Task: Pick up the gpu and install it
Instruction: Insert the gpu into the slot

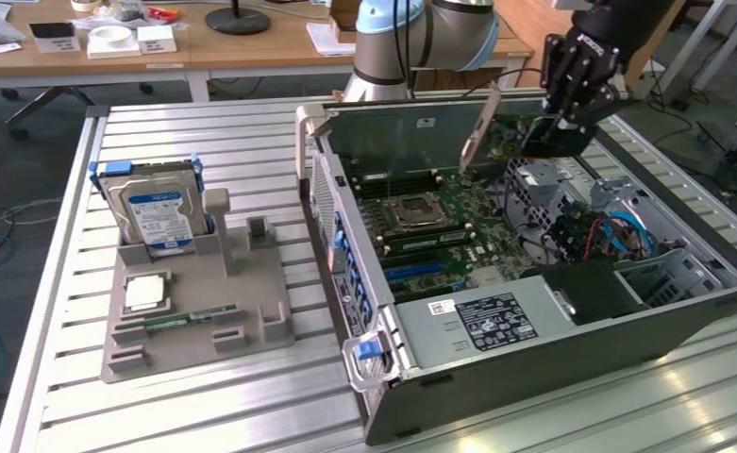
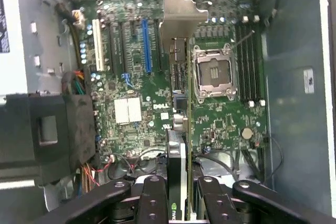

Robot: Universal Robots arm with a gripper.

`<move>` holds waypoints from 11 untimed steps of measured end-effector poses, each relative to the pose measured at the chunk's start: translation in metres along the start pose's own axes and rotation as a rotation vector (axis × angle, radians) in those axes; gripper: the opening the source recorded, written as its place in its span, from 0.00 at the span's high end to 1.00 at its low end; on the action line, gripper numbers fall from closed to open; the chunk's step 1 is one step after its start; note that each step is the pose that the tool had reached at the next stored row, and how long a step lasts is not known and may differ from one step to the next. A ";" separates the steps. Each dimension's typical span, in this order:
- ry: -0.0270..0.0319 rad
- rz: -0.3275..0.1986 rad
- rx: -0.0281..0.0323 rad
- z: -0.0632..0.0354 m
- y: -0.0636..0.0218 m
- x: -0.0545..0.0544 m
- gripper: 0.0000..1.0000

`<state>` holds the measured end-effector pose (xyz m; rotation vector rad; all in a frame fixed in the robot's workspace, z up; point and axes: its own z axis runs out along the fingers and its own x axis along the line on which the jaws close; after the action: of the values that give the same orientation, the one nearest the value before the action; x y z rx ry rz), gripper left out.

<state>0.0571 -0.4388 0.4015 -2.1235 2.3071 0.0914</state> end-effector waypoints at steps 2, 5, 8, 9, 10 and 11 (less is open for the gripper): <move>0.0012 -0.031 -0.0008 0.0001 0.0000 0.000 0.73; 0.0030 -0.077 -0.0022 0.0003 0.0000 0.000 0.73; 0.0047 -0.117 -0.0036 0.0004 0.0000 0.000 0.73; 0.0048 -0.122 -0.0038 0.0004 0.0000 0.000 0.73; 0.0049 -0.122 -0.0038 0.0004 0.0000 0.000 0.73; 0.0049 -0.123 -0.0039 0.0005 0.0000 0.000 0.73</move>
<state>0.0571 -0.4387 0.4010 -2.2633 2.1741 0.0901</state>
